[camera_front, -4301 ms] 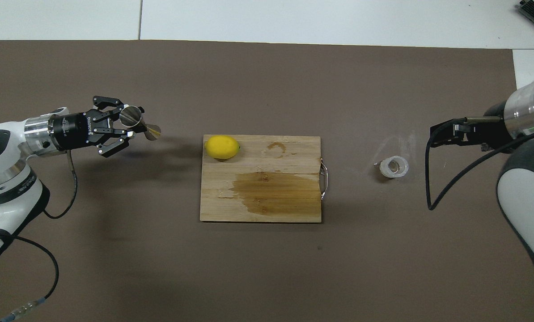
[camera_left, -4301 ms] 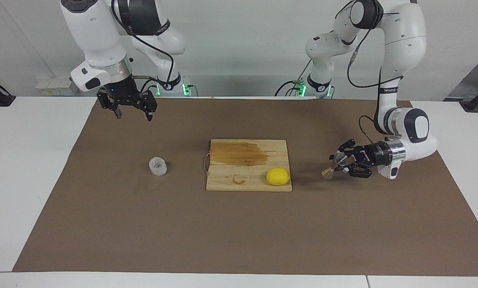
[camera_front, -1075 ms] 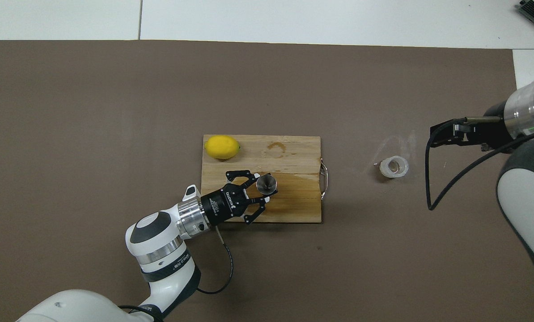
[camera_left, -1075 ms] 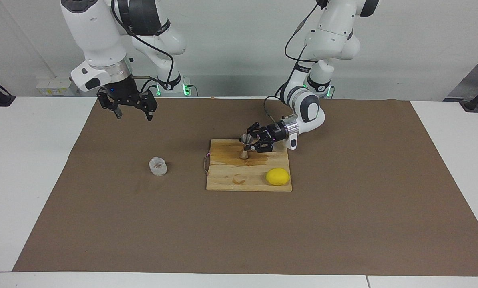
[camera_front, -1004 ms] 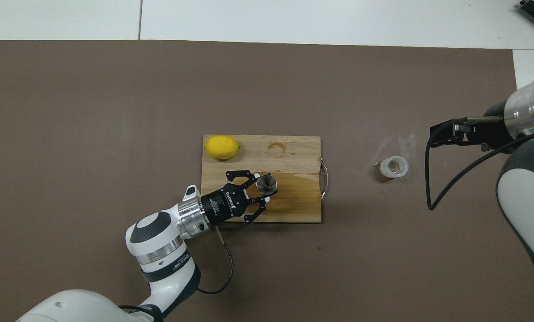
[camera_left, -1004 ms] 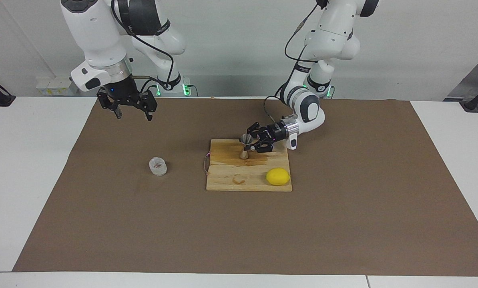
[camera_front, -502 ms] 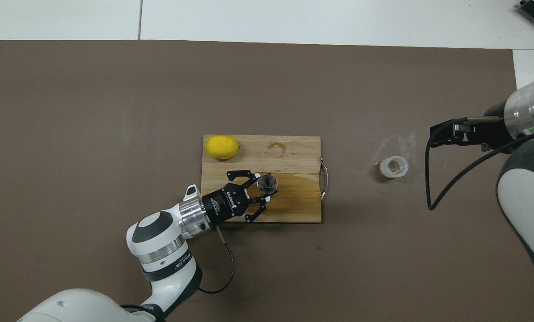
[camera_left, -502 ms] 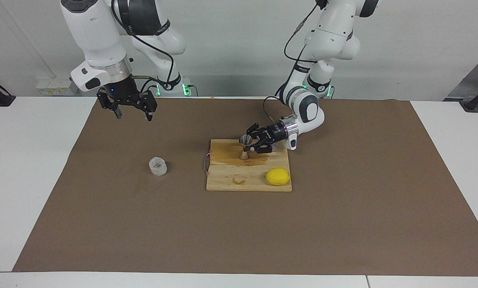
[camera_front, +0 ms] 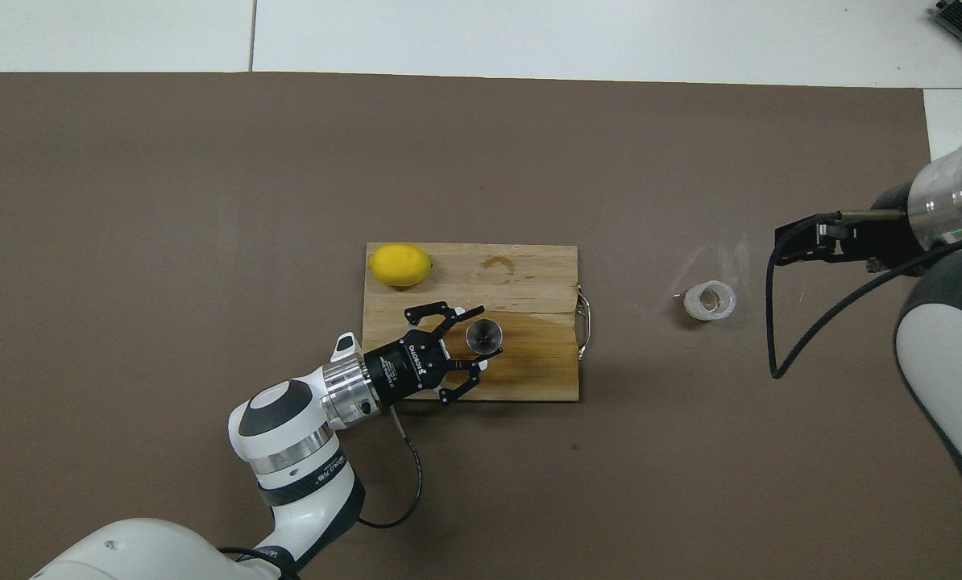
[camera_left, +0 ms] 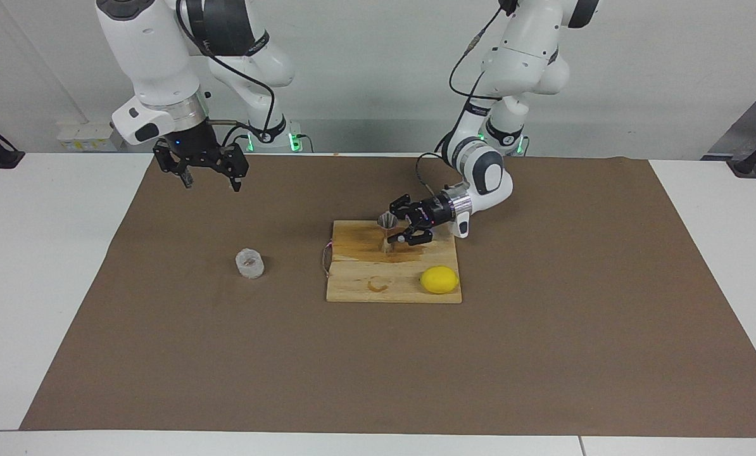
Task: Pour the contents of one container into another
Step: 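Lower the metal cup onto the wooden board and open the left gripper, then withdraw the left gripper while the right gripper reaches the clear cup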
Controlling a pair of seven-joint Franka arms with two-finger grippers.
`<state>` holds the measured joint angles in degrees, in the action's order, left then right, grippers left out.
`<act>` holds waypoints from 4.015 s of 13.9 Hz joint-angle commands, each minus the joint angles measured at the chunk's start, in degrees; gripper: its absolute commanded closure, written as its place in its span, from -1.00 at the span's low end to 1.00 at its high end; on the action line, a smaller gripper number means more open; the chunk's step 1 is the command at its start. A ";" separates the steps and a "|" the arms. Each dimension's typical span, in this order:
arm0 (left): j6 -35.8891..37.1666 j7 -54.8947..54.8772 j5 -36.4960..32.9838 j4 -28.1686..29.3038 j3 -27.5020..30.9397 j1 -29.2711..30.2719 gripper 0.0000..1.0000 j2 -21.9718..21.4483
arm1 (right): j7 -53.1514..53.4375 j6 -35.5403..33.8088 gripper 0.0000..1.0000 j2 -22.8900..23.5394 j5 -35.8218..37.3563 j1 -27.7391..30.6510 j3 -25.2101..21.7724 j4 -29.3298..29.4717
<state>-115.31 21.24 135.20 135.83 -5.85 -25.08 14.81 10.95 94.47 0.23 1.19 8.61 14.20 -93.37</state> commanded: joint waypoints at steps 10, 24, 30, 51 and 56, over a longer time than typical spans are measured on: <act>-4.84 -0.58 1.12 -1.71 -0.13 -0.85 -1.00 -0.40 | 0.12 -0.42 -1.00 -0.41 -0.14 0.53 0.30 -0.06; -11.16 6.88 0.94 -2.24 -1.53 -1.20 -1.00 -7.25 | 0.12 -0.42 -1.00 -0.41 -0.14 0.53 0.30 -0.06; -17.50 16.18 -7.20 -6.10 -0.92 -0.33 -1.00 -10.33 | 0.12 -0.51 -1.00 -0.41 -0.22 0.26 0.30 -0.06; 0.58 46.70 -91.92 -23.14 -0.65 20.76 -1.00 -9.72 | -48.59 16.26 -1.00 0.99 -6.44 3.42 0.30 -12.61; 8.07 41.72 -108.82 -28.60 -0.57 22.88 -1.00 -9.72 | -79.54 21.71 -1.00 7.14 -14.89 7.03 0.30 -15.00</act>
<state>-110.32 65.54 30.71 109.44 -5.98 -3.07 4.72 -59.15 113.98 6.01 -10.71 14.38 13.98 -107.26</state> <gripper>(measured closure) 0.000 0.000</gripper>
